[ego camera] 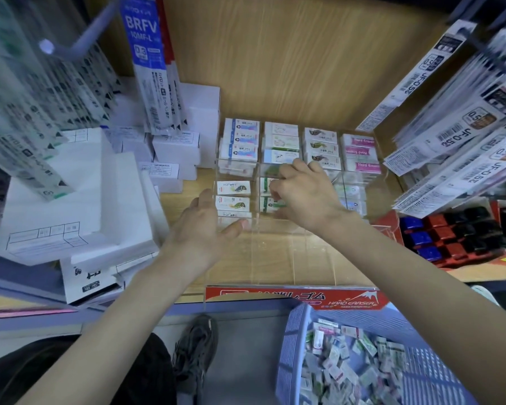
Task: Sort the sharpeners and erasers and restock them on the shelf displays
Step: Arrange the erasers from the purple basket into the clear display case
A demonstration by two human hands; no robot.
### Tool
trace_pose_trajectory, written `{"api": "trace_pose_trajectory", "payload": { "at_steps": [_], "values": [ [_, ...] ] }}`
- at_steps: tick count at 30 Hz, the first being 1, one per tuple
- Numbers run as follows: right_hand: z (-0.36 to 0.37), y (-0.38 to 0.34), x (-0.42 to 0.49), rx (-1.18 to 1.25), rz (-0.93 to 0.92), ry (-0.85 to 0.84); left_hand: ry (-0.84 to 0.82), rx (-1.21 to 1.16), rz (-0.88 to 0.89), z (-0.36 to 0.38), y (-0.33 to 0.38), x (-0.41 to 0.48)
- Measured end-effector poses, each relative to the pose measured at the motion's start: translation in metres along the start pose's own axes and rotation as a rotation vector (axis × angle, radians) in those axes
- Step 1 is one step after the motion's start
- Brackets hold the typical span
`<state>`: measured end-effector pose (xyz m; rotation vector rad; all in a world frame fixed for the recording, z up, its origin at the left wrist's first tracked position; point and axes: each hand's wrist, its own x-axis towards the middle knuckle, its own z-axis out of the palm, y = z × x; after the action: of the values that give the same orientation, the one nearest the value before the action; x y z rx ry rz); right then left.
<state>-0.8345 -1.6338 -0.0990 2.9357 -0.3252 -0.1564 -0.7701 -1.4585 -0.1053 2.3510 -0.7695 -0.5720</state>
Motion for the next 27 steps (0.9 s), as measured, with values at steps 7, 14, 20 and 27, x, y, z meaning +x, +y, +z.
{"api": "trace_pose_trajectory", "payload": {
  "at_steps": [7, 14, 20, 27],
  "values": [
    [0.007, 0.006, -0.004, 0.018, 0.008, 0.059, 0.008, 0.01, -0.007, 0.002, 0.001, 0.002],
    [0.011, 0.004, 0.0, 0.037, 0.041, 0.047, 0.019, 0.028, -0.011, 0.005, 0.001, 0.003],
    [0.016, 0.008, -0.002, 0.044, 0.012, 0.078, 0.032, 0.053, -0.033, 0.006, 0.003, 0.003],
    [0.012, 0.01, -0.007, 0.135, 0.117, 0.205, 0.031, 0.05, -0.029, 0.005, 0.004, 0.003]
  ]
}}
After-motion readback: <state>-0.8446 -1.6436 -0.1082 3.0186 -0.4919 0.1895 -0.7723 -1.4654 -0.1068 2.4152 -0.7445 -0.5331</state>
